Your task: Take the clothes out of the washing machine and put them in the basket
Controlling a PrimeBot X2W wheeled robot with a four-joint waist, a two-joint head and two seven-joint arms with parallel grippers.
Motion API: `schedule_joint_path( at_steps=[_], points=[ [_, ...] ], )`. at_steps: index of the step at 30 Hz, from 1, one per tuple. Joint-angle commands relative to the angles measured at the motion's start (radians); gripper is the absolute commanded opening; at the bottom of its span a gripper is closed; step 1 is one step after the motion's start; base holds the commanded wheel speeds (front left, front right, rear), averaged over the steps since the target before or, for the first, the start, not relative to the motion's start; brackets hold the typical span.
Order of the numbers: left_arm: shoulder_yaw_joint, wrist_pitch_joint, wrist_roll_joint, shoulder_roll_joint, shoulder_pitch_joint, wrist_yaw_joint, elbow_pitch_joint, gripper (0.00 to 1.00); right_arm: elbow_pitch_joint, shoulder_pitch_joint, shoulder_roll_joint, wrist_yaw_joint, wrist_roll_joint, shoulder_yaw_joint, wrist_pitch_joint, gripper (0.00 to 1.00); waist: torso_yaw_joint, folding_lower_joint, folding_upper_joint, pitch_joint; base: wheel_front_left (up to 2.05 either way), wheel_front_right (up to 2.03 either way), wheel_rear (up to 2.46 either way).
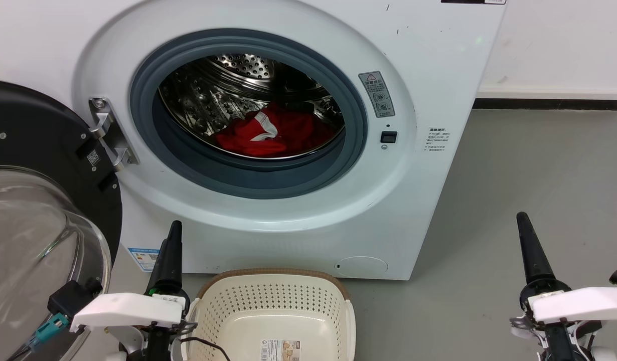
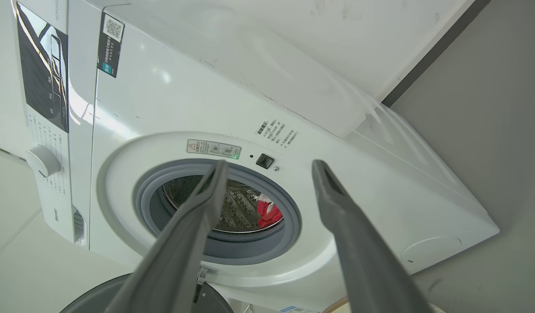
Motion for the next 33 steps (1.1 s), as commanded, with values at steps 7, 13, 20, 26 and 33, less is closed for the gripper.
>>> schedule_joint_path(
  at_steps=[7, 13, 20, 26, 33],
  points=[
    [-0.016, -0.032, 0.165, 0.002, -0.03, 0.0, -0.031, 1.0, -0.04, -0.002, 0.0, 0.0, -0.2, 0.014, -0.034, 1.0, 0.004, 0.0, -0.0001, 0.001, 0.0, 0.0, 0.0],
    [-0.03, -0.052, 0.277, 0.002, -0.032, 0.0, -0.034, 1.0, -0.044, 0.005, 0.0, 0.0, -0.318, 0.017, -0.055, 1.0, 0.009, 0.0, -0.0001, 0.001, 0.0, 0.0, 0.0],
    [-0.041, -0.074, 0.395, 0.003, -0.031, 0.0, -0.034, 1.0, -0.043, 0.012, 0.0, 0.0, -0.435, 0.012, -0.076, 1.0, 0.014, 0.0, -0.0001, 0.001, 0.0, 0.0, 0.0],
    [-0.052, -0.092, 0.487, 0.006, -0.031, 0.0, -0.025, 1.0, -0.038, 0.018, 0.0, 0.0, -0.531, 0.006, -0.094, 1.0, 0.018, 0.0, -0.0001, 0.0, 0.0, 0.0, 0.0],
    [-0.062, -0.111, 0.583, 0.01, -0.034, 0.0, -0.015, 1.0, -0.037, 0.028, 0.001, 0.0, -0.62, 0.008, -0.104, 1.0, 0.023, 0.0, -0.0001, -0.001, 0.0, 0.0, 0.0]
  ],
)
